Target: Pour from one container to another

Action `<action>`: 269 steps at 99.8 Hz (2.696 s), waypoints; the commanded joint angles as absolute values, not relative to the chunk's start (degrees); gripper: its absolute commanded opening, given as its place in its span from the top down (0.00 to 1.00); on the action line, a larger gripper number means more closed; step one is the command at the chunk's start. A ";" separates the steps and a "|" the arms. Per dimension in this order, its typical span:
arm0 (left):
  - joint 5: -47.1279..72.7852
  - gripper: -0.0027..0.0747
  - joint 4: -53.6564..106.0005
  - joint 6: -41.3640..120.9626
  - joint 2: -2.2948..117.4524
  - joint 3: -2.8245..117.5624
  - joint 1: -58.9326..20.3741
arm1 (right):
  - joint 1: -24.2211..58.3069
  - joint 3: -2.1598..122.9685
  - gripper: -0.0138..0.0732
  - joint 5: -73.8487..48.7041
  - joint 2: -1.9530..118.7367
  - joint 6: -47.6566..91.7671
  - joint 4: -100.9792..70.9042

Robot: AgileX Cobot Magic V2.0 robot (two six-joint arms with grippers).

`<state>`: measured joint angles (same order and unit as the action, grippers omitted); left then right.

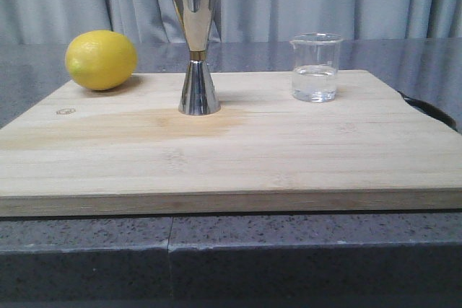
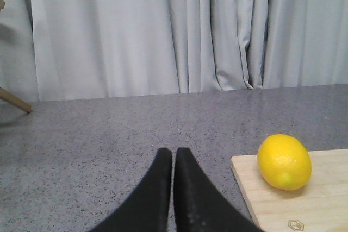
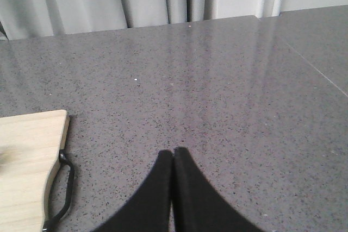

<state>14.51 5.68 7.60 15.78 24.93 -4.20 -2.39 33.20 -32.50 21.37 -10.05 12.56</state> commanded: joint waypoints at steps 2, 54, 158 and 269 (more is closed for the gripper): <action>9.82 0.99 5.87 7.38 17.00 26.98 -4.13 | -2.56 35.26 0.92 -28.84 22.44 -9.28 12.94; 9.60 0.99 5.87 7.38 17.00 26.98 -4.13 | -2.56 35.26 0.92 -28.59 22.44 -9.43 12.82; 8.93 0.14 6.85 7.38 17.14 26.98 -3.26 | -2.56 35.61 0.23 -28.01 22.76 -10.92 11.22; 36.41 0.14 75.38 89.01 59.16 38.46 -11.04 | 7.71 44.52 0.12 -37.42 37.03 -2.97 7.75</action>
<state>37.44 63.26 78.15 55.83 37.54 -9.96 7.59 42.49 -42.40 36.60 -3.86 7.30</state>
